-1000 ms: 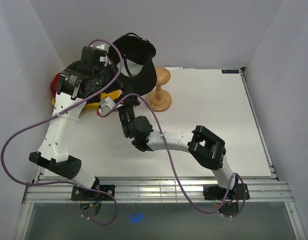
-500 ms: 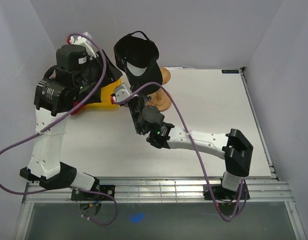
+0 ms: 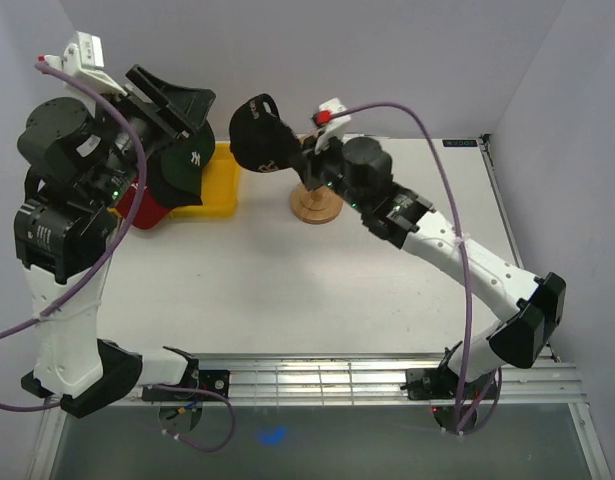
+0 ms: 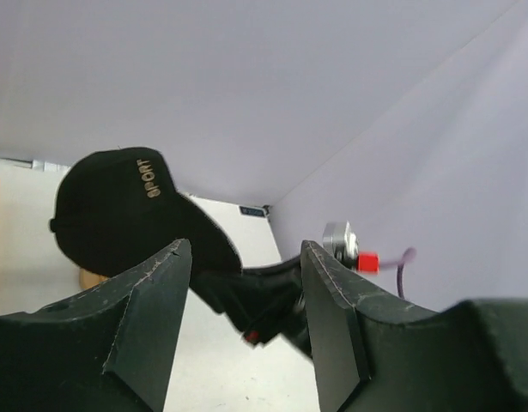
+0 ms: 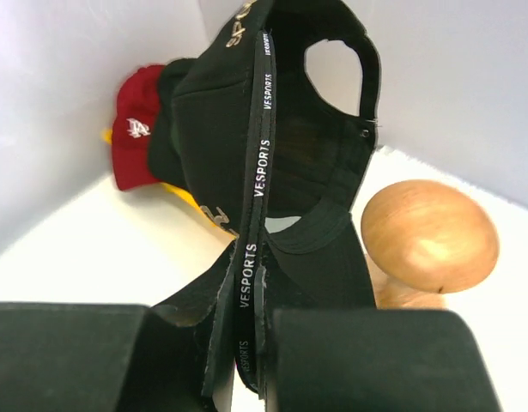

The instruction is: Stack the hats

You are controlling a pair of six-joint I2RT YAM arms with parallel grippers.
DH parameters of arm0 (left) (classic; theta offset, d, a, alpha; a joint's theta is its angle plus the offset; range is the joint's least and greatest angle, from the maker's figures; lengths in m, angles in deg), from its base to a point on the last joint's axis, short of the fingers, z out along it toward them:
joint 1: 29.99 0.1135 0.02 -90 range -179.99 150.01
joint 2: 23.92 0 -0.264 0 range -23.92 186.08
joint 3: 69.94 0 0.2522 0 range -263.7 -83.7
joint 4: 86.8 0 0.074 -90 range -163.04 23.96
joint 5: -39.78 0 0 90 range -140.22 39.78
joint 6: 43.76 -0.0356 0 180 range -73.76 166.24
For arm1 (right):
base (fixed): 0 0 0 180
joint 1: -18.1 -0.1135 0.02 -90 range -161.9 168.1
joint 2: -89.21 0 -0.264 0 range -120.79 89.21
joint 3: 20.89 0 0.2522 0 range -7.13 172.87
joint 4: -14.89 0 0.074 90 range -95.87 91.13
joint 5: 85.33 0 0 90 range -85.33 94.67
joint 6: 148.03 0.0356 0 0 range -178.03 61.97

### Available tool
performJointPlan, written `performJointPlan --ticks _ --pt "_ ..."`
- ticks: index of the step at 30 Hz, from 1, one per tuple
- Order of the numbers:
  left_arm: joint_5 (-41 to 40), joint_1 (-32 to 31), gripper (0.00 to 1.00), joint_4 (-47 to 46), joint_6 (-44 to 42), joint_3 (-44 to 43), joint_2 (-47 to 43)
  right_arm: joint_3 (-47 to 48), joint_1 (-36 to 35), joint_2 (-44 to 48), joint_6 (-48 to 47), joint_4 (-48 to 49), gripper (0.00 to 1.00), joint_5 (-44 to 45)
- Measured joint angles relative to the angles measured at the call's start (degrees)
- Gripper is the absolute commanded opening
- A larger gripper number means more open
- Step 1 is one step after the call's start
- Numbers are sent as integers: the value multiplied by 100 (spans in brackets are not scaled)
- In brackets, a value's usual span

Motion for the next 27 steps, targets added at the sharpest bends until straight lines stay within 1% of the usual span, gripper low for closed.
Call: performJointPlan --ticks 4,7,8,10,14,16,19,23,27 --pt "-39 0 64 -376 61 315 -387 -4 1681 131 1786 -249 8 -1917" --pt "-101 0 64 -496 94 549 -568 -195 2830 85 3268 109 8 -3239" --pt "-116 0 64 -529 101 599 -590 -358 3069 81 3757 365 8 -3580" --pt "-142 0 63 -551 105 678 -608 -922 3440 66 4839 1178 8 -4275" --pt "-162 0 63 -553 111 815 -577 -2028 3735 -203 6699 2577 8 -5209" --pt "-179 0 63 -525 111 828 -557 -2479 3790 -439 7503 3215 8 -5462" --pt "-201 0 63 -516 111 861 -560 -2861 3821 -654 8312 3832 8 -5624" --pt "-214 0 63 -516 109 927 -592 -3217 3899 -664 9033 4634 8 -5637" --pt "-236 0 63 -485 98 966 -603 -3689 4081 -658 9556 5425 8 -5403"
